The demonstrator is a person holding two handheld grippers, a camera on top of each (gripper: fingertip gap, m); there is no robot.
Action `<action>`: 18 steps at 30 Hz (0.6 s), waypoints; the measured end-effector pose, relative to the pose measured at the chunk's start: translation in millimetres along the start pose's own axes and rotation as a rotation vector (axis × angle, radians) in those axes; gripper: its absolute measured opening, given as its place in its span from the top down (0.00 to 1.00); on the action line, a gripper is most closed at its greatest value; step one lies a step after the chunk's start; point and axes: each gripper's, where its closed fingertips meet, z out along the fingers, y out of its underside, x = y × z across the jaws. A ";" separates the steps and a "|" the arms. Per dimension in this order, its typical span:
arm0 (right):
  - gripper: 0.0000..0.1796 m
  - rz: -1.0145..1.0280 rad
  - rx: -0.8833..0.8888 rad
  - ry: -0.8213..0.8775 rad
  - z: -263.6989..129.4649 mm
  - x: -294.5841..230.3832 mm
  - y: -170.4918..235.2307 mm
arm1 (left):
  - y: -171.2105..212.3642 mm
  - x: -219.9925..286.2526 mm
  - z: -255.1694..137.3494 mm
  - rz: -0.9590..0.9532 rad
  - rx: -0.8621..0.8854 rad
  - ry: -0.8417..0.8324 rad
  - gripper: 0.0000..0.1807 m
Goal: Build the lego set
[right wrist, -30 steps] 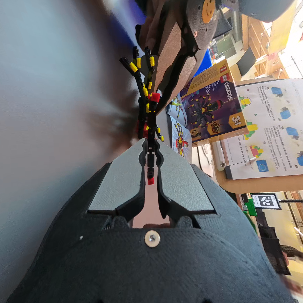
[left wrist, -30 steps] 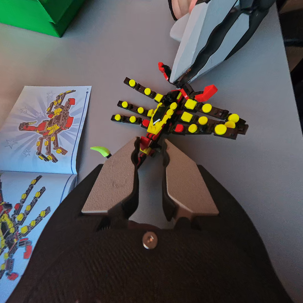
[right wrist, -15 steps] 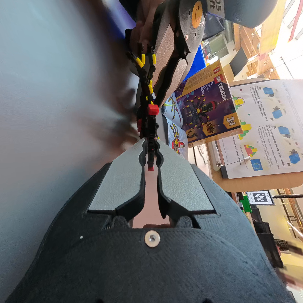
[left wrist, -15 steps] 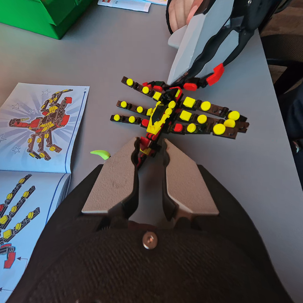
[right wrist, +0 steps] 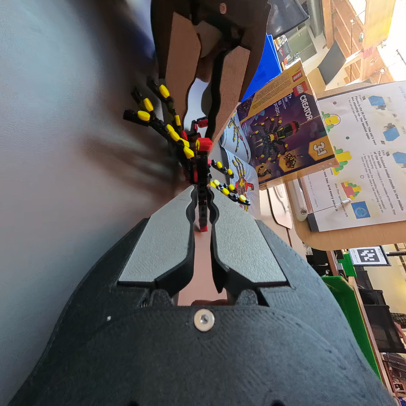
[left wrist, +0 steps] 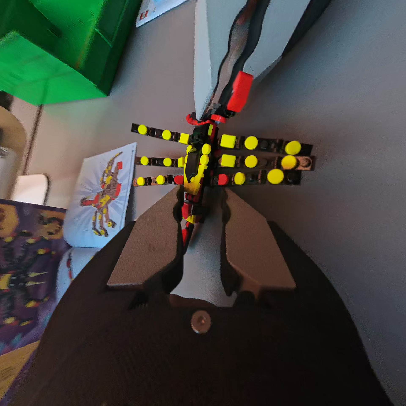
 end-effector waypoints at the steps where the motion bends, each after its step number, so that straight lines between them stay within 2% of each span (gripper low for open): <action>1: 0.98 0.003 0.001 0.003 0.0 1.1 0.3 | -0.4 -1.7 0.5 0.032 -0.008 -0.025 0.84; 4: 0.98 0.015 0.006 -0.008 0.5 0.4 0.0 | -3.9 -5.0 2.5 0.108 0.006 -0.078 0.86; 7: 0.98 -0.015 0.008 0.003 1.5 -0.1 -2.1 | -9.7 -0.7 3.7 0.101 0.027 -0.046 0.88; 12: 0.98 -0.039 0.008 0.027 -3.0 6.0 1.8 | -8.9 -3.1 1.5 -0.017 0.051 0.021 0.89; 18: 0.98 0.106 0.092 0.006 -11.1 20.5 -4.9 | -14.7 -6.6 -9.5 -0.213 0.139 0.152 0.89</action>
